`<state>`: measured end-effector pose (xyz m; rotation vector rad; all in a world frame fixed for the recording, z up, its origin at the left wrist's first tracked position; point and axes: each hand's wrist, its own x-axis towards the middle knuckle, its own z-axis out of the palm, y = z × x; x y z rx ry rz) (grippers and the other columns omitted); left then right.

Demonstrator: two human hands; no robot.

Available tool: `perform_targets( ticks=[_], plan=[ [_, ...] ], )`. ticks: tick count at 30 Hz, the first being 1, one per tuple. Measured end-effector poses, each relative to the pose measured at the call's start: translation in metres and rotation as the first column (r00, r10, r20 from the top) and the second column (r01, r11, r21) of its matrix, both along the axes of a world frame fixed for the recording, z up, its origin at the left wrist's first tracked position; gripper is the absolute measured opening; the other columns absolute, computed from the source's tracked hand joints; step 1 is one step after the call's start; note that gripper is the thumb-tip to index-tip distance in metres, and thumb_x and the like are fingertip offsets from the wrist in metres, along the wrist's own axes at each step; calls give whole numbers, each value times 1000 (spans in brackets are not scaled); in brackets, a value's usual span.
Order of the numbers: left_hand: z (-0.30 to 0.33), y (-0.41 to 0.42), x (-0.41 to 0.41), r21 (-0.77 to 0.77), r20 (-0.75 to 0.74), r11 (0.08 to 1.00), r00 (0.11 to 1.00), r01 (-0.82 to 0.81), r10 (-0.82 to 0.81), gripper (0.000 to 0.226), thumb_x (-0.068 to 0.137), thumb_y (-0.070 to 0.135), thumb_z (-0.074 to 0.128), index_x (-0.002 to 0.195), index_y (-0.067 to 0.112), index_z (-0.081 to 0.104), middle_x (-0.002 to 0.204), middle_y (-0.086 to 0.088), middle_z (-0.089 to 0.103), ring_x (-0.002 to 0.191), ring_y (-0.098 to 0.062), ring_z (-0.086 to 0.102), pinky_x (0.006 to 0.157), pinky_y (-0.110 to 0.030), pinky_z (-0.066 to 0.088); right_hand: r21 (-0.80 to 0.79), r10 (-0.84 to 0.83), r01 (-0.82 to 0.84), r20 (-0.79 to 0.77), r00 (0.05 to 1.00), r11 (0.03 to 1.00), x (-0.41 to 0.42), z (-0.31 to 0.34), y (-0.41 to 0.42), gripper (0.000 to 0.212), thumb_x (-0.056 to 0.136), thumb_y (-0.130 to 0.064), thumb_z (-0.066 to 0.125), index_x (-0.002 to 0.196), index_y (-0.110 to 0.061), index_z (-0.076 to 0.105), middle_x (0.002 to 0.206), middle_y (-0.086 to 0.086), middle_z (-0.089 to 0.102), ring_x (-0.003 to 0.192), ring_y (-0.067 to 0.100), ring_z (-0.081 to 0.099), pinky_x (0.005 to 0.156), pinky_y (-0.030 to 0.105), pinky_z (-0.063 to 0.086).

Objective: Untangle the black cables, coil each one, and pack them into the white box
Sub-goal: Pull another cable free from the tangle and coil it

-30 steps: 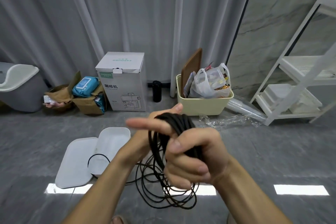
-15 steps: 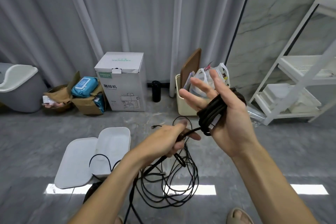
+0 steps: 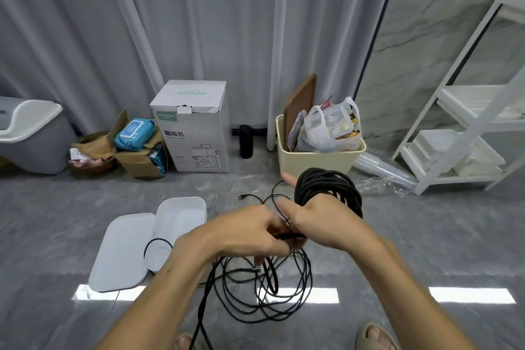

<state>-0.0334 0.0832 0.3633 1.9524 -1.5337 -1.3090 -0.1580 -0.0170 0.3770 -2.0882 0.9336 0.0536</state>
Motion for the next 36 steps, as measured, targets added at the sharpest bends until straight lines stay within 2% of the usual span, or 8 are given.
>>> perform_targets(
  ticks=[3,6,9,12,15,20,26,36],
  plan=[
    [-2,3,3,-64,69,998,998,7,-2,7,86,23,67,86,20,74,76,-6,68,64,-14,63,66,-30,50,140,60,-44,-113,992,989,-6,3,0,41,101,-44,44,106,-12,70,81,-10,74,77,18,71,66,10,46],
    [1,3,7,-155,100,986,992,-61,77,7,82,34,77,77,31,72,66,7,64,59,-4,54,57,-16,40,225,30,-2,-121,992,974,-10,7,-2,47,99,-54,43,91,-18,72,50,-1,60,46,14,54,52,19,44],
    [5,6,14,-261,63,954,984,-147,169,18,74,38,84,77,28,70,71,14,67,68,0,60,64,-13,43,417,-56,66,-36,998,907,-14,8,-6,52,96,-59,46,75,-21,74,47,2,50,40,14,45,46,20,40],
    [8,6,15,-386,35,898,970,-209,240,33,70,35,88,87,25,63,83,13,64,77,-1,60,66,-10,43,581,-125,70,54,991,811,-14,11,-7,54,95,-54,52,102,-4,68,48,3,40,42,16,36,45,22,34],
    [6,5,17,-455,36,839,935,-298,352,49,67,44,87,99,37,51,106,13,53,91,4,55,70,-7,43,658,-216,93,109,970,747,-14,8,-13,50,95,-47,58,107,1,65,50,4,36,39,15,32,54,29,31],
    [0,4,20,-532,80,768,881,-357,465,52,73,50,80,111,52,44,113,25,41,101,6,51,80,-14,46,679,-348,169,135,928,714,-11,-2,-19,38,94,-33,62,107,2,66,50,5,36,40,16,29,55,32,26],
    [-6,-3,13,-521,164,782,859,-342,485,39,81,31,69,120,34,63,115,13,58,90,-4,63,88,-32,54,676,-404,170,203,892,717,-6,-10,-18,13,85,-9,69,94,1,68,57,6,40,47,16,33,41,24,29],
    [-13,-6,7,-508,228,824,884,-250,408,40,95,14,52,133,26,57,119,4,67,106,-11,59,91,-34,50,652,-350,107,255,901,751,-7,-1,-14,11,85,-1,65,96,0,69,49,5,39,43,16,30,40,24,26]
  ],
)
